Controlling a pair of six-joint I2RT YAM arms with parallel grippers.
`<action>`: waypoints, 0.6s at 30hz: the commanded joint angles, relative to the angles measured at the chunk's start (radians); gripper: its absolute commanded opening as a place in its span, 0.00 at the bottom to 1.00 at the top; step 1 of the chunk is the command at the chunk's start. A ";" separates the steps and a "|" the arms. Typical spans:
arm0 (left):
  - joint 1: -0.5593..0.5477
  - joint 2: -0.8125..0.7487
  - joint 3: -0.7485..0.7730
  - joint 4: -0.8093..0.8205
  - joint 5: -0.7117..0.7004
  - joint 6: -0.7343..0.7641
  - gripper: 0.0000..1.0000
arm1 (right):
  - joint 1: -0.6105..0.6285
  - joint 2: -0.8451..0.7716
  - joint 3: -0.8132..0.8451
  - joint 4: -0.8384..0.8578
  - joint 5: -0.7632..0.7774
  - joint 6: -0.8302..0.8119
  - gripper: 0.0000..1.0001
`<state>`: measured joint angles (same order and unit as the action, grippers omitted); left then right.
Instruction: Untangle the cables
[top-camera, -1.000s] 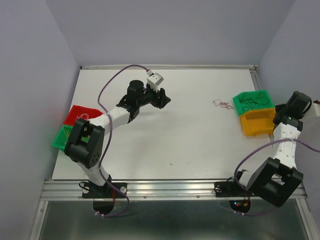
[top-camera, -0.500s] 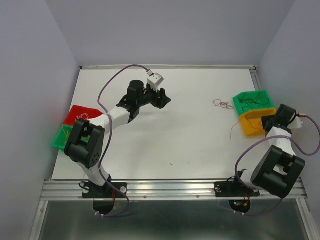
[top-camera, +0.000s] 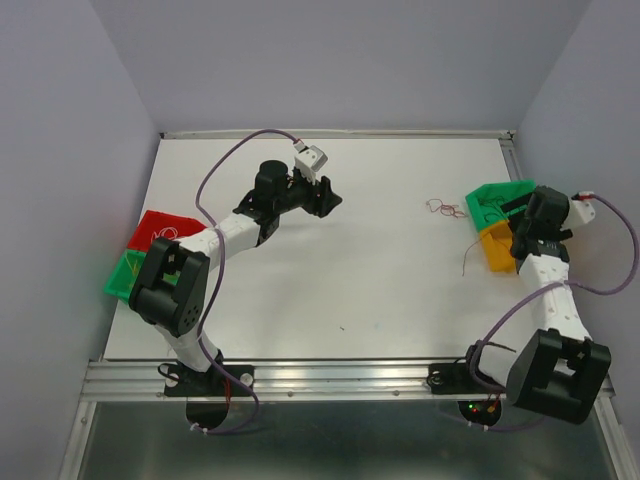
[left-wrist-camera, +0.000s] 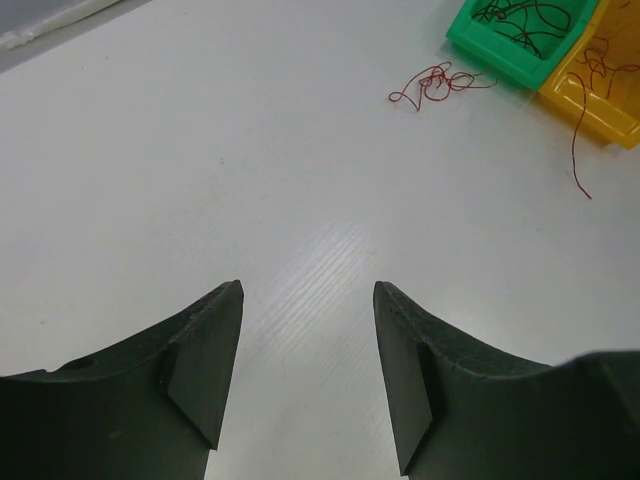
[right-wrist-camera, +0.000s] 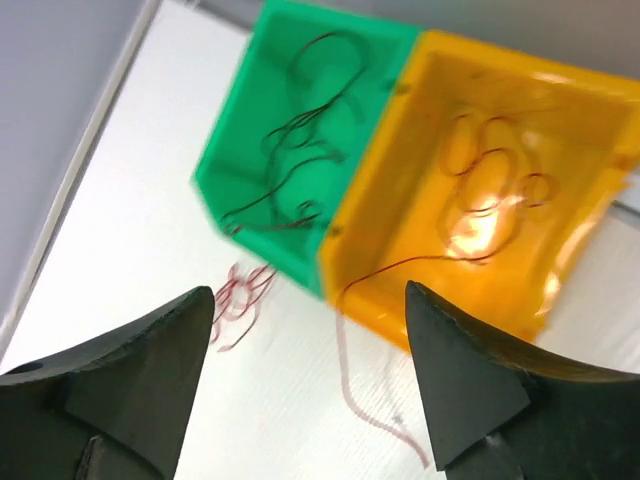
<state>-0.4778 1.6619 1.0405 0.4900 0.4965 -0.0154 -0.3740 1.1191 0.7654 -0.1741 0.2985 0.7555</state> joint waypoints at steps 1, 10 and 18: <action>-0.007 -0.045 0.001 0.053 0.005 0.011 0.66 | 0.191 0.024 0.139 -0.059 0.099 -0.125 0.90; -0.008 -0.045 0.001 0.055 0.001 0.034 0.66 | 0.500 0.361 0.396 -0.163 0.162 -0.235 0.95; -0.008 -0.047 0.003 0.053 0.016 0.034 0.66 | 0.567 0.669 0.595 -0.171 0.241 -0.485 0.98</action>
<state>-0.4828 1.6619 1.0405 0.4904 0.4938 0.0036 0.1951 1.7409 1.2572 -0.3275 0.4557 0.4061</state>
